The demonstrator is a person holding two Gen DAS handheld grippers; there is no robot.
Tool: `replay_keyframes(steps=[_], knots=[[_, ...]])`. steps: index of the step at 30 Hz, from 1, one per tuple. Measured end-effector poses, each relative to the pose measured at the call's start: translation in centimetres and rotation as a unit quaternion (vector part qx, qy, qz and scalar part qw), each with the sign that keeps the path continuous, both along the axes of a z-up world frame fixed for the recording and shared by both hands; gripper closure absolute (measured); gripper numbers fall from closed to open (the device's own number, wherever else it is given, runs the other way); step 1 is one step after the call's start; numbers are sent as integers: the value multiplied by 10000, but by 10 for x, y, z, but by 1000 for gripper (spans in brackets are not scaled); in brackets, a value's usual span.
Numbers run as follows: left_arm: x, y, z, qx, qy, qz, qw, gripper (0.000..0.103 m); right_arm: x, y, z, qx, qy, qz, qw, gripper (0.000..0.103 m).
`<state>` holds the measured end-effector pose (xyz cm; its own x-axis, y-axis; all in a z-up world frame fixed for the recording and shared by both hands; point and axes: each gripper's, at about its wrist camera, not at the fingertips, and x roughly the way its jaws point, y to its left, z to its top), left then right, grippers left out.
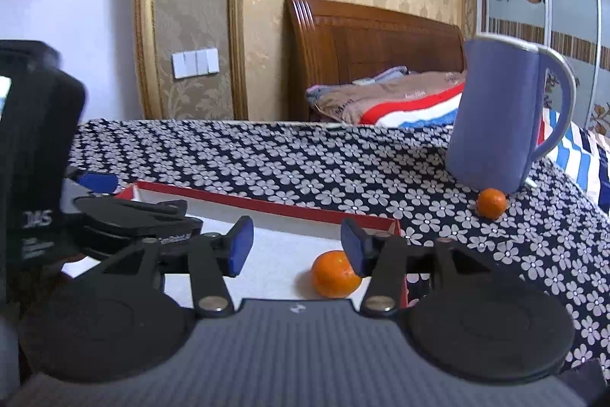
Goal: Organize fruits
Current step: 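Open the right tool to drop the pepper in the tray while the left tool releases the cylinder, then move both tools back to the fruits beside the tray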
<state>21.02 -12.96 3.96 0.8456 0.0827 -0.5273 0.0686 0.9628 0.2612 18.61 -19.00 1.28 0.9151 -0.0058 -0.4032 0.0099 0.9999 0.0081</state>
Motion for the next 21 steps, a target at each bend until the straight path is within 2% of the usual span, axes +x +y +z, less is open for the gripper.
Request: replay_keyframes(steps=[4,5,7,9,11,14,17,21], knots=[[-29,22,13,-167,-147,29,9997,33,-42,0,8,-95,-362,-94,9993,41],[-39,32,15,-286,-107,9,9995,33,-54,-2,8,-106,-461,-132,9988,39],[-57,48,17,-557,-98,-39,9984,33,-77,-5,6,-76,-597,-204,9980,28],[-77,66,15,-816,-122,-46,9966,33,-97,-6,-2,89,-595,-174,9980,26],[-95,83,9,-1009,-115,-6,9948,33,-112,-4,-15,172,-508,-79,9985,20],[-118,103,-7,-1144,-135,213,9931,33,-122,0,-34,73,-244,-40,9997,20],[-133,115,-24,-1123,-78,316,9931,33,-128,-1,-45,-112,-126,-28,9999,23],[-145,124,-38,-1151,-6,280,9930,33,-131,-6,-54,-394,34,-16,9992,41]])
